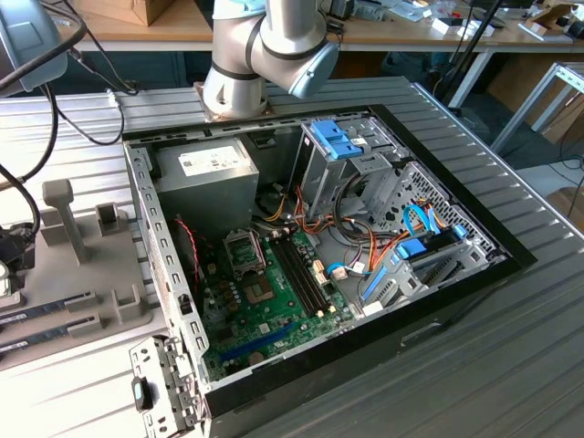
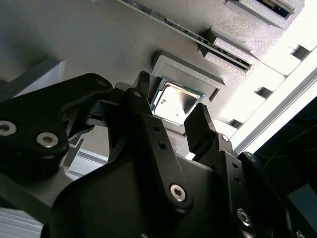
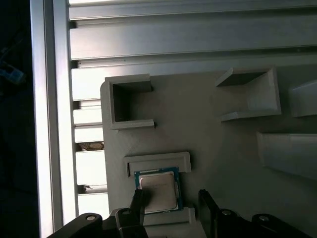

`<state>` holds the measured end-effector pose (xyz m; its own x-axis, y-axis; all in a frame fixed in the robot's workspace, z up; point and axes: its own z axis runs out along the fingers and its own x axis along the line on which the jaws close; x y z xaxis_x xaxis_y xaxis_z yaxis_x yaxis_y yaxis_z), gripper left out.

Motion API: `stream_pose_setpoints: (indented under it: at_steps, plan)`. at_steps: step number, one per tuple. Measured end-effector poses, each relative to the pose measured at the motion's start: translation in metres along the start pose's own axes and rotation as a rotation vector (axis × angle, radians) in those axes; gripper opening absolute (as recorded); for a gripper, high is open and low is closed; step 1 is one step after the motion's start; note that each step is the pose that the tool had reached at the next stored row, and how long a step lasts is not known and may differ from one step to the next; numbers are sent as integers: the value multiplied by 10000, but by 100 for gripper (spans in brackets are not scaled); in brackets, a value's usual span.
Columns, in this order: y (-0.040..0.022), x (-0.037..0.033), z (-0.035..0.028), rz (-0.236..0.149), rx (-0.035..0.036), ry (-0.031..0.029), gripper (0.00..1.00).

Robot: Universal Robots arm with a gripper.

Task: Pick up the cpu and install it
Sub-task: 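Pick up the cpu and move it towards the insertion slot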

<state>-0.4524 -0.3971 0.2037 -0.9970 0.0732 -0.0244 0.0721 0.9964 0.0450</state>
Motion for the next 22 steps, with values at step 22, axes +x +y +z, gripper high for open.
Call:
stream_pose_setpoints:
  at_steps: [22]
  plan:
    - [-5,7,102,0,2,2,56]
